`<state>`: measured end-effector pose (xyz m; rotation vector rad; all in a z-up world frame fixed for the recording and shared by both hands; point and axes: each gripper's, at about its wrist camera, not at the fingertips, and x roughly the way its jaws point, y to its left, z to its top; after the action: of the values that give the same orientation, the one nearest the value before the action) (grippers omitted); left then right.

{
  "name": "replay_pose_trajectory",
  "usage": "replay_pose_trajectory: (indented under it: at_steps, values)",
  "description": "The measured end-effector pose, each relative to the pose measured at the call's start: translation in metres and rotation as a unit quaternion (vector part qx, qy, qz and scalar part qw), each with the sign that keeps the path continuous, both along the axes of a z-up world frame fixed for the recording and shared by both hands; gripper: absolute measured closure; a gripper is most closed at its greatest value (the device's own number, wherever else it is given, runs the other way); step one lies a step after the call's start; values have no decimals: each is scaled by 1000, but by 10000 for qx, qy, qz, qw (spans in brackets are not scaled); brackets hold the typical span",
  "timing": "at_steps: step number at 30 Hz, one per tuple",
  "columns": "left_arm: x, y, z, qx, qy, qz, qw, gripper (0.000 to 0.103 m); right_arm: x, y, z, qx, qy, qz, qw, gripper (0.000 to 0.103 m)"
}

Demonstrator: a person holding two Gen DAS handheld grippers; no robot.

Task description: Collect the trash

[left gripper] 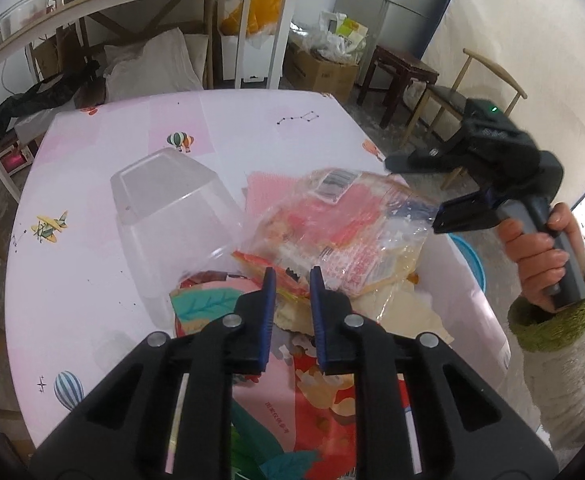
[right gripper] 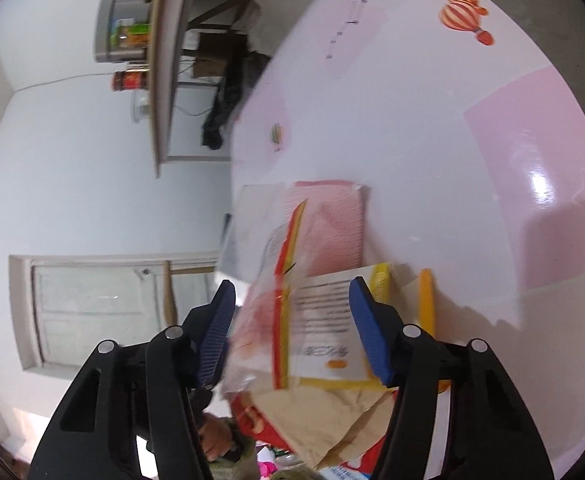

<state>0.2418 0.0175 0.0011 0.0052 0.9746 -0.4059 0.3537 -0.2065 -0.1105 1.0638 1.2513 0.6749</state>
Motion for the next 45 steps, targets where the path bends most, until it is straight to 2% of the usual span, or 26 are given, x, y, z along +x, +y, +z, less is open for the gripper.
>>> replay_pose_trajectory:
  at_steps: [5, 8, 10, 13, 15, 20, 24, 27, 33, 41, 45]
  values:
    - [2, -2, -3, 17, 69, -21, 10000, 88, -4, 5, 8, 38, -137, 155, 9998, 51]
    - [2, -3, -4, 4, 73, -28, 10000, 88, -4, 12, 12, 5, -213, 244, 9995, 65]
    - [2, -2, -3, -23, 46, -31, 10000, 88, -6, 13, 15, 4, -277, 262, 9993, 81]
    - [-1, 3, 3, -176, -36, -25, 9998, 88, -10, 11, 20, 92, -396, 190, 9990, 93]
    - [-5, 12, 8, -346, -96, 41, 9993, 88, -13, 10, 23, 191, -447, 125, 9987, 97]
    - [-17, 34, 24, -647, -266, 327, 9970, 88, -23, -1, 30, 571, -569, -151, 9966, 98]
    - [-30, 64, 37, -768, -443, 741, 9933, 87, -34, -11, 35, 946, -702, -384, 9923, 98]
    - [-39, 88, 39, -868, -474, 1096, 9890, 78, -42, -19, 38, 1114, -779, -507, 9894, 98]
    - [-50, 128, 36, -1060, -430, 1615, 9802, 71, -53, -25, 47, 1293, -843, -612, 9861, 99]
    - [-51, 136, 34, -1227, -439, 1520, 9798, 64, -70, -42, 77, 1335, -1210, -892, 9796, 99]
    - [-37, 127, 35, -1249, -337, 1325, 9827, 52, -79, -56, 83, 1268, -1304, -1068, 9775, 99]
